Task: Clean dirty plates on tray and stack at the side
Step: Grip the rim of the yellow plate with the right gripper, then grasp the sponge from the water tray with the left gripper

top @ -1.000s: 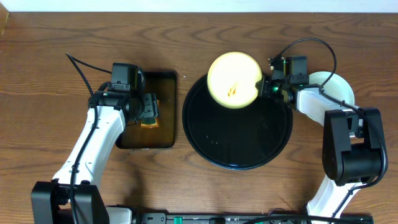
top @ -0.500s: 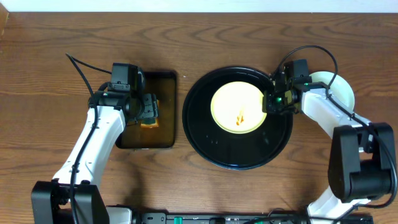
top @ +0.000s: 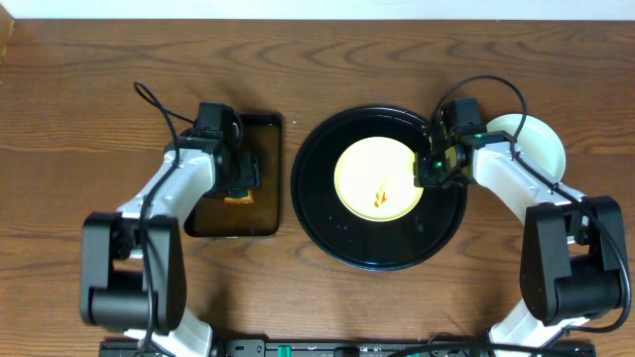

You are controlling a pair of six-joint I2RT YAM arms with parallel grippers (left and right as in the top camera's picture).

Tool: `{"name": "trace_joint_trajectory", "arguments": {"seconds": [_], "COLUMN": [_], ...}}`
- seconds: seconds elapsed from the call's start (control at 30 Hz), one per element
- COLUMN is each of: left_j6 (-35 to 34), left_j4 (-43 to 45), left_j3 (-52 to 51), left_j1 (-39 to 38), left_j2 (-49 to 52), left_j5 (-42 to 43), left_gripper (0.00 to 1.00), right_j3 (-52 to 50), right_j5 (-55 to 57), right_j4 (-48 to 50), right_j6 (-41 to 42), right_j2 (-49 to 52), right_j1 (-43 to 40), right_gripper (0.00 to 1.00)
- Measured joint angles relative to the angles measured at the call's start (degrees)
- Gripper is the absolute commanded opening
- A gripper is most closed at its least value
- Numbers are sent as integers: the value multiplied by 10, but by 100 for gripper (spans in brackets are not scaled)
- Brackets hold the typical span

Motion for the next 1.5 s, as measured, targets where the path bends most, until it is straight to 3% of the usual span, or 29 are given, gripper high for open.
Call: {"name": "trace_joint_trajectory", "arguments": {"seconds": [0.1,0.37,0.63,1.5], "left_j6": [1,0,0,0], "left_j4": [10,10,28,87], "left_j3": [0,-1,-4,-4], "left_j1": [0,0,0,0], "left_j2": [19,14,-116,-304], "left_j5": [-2,-2,-5,-37], "left_gripper": [8,7,7,7], "right_j3": [0,0,0,0], "right_j5": [0,0,0,0], "right_j4": [0,0,-1,-1], "right_j6": [0,0,0,0], "right_j2": [0,0,0,0], "right_j1": [0,0,0,0], "right_gripper": [1,1,1,1]}}
